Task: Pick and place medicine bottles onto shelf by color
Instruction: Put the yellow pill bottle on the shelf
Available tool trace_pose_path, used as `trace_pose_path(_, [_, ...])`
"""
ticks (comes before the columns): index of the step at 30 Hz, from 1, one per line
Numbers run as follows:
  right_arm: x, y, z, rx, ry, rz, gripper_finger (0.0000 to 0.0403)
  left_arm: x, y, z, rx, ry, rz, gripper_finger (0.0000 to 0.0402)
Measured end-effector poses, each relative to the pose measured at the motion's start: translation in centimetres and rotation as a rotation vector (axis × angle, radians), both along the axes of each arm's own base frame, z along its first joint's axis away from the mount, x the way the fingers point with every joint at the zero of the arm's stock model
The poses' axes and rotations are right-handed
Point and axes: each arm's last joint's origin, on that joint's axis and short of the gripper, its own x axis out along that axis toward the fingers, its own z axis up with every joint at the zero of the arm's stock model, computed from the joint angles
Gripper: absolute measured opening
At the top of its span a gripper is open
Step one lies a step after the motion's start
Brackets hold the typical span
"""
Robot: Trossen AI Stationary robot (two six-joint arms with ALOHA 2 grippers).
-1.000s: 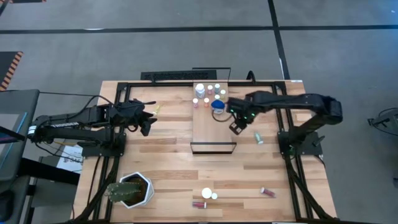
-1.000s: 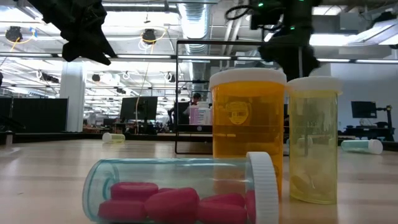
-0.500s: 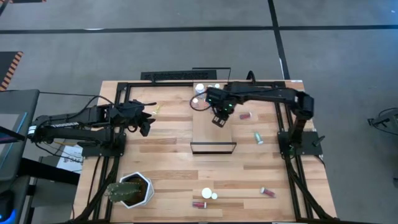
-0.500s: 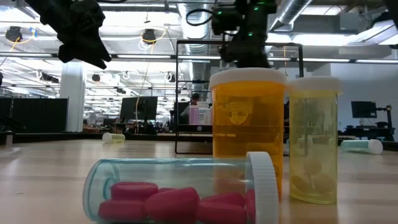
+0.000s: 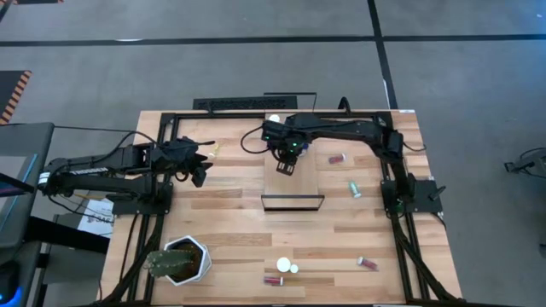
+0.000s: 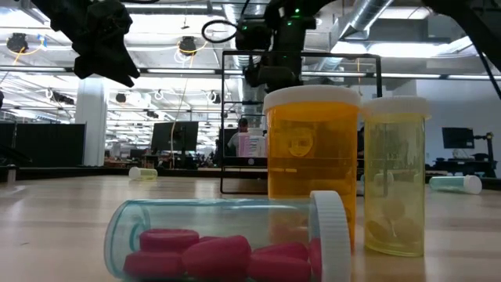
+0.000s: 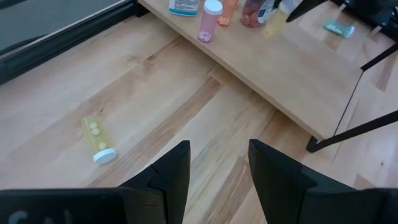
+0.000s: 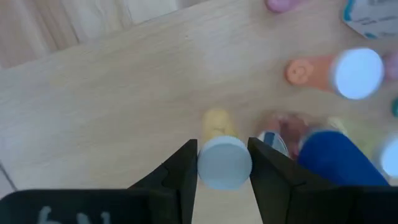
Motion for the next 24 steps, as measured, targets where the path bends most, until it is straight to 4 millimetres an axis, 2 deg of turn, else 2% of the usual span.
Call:
trace_pose_path(10, [0.90, -0.25, -0.41, -0.018, -0.025, 0.058, 0.0157, 0.00, 0.00, 0.00, 0.000, 0.000, -0.001, 0.0149])
trace_pose_path(24, [1.05, -0.57, -0.37, -0.045, -0.031, 0.168, 0.0164, 0.00, 0.00, 0.00, 0.000, 0.000, -0.001, 0.0149])
